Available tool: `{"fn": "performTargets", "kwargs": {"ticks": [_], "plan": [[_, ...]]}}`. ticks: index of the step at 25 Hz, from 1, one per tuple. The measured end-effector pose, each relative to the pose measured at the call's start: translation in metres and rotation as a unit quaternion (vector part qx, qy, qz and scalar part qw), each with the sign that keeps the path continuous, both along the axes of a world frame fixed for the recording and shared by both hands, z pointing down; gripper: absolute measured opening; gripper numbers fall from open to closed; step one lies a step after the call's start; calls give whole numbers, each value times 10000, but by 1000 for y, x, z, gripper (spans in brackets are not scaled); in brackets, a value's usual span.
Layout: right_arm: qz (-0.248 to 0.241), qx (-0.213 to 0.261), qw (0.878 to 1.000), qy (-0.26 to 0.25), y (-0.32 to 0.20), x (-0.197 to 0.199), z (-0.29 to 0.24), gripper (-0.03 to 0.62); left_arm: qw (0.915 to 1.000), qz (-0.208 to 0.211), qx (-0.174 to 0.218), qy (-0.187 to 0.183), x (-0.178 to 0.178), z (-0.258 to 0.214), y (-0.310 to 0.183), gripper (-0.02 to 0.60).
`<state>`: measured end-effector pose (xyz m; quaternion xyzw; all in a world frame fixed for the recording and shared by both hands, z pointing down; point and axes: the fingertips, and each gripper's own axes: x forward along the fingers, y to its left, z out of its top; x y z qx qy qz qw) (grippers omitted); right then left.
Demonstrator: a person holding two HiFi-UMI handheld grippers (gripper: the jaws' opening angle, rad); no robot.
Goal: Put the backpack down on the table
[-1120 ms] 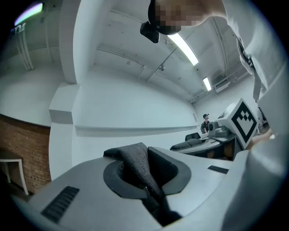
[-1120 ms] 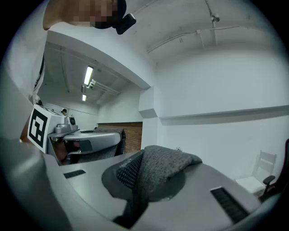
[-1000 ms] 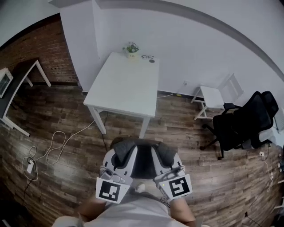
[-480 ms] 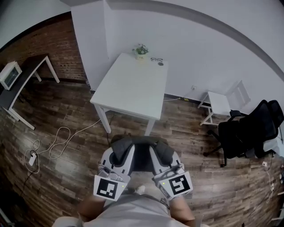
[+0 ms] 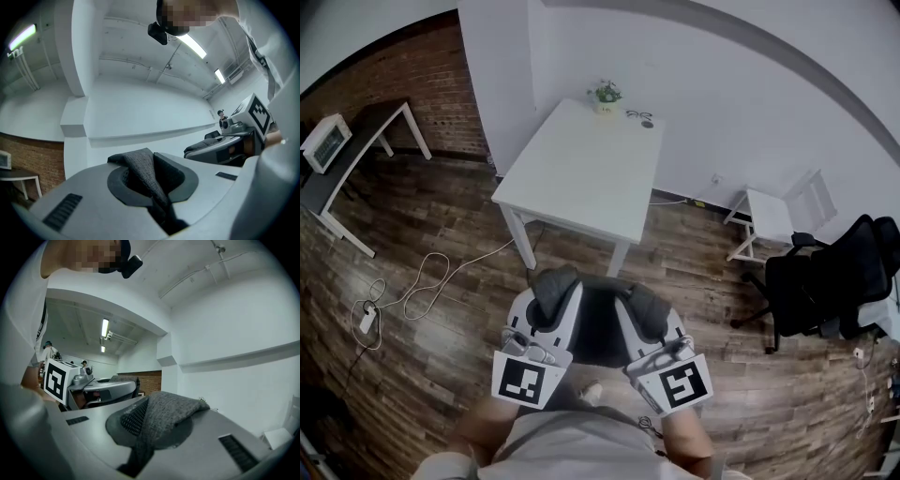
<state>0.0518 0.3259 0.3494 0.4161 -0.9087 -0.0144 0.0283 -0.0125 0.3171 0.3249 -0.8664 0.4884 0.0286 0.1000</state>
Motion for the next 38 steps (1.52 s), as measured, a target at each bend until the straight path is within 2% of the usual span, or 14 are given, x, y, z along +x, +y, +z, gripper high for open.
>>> {"fn": "performTargets", "kwargs": {"ticks": [5, 15, 19, 22, 26, 29, 38], "plan": [[-57, 85, 9999, 28, -18, -5, -2, 43, 9999, 42, -41, 102, -5, 4, -18, 52], [136, -128, 9998, 20, -80, -5, 8, 44, 9981, 551, -214, 190, -6, 12, -94, 52], [203, -110, 9997, -24, -120, -4, 3, 43, 9970, 742, -185, 106, -3, 6, -136, 52], [275, -112, 9995, -47, -147, -7, 0, 43, 9958, 888, -136, -170, -5, 5, -162, 52], [380, -84, 9992, -47, -181, -12, -7, 43, 9947, 1013, -180, -96, -10, 0, -195, 52], [473, -28, 9989, -28, -203, -21, -12, 43, 9922, 1180, -97, -391, -18, -1, -218, 52], [776, -90, 9969, -54, -258, -43, -18, 43, 9878, 1499, -38, -416, -40, -11, -274, 52]]}}
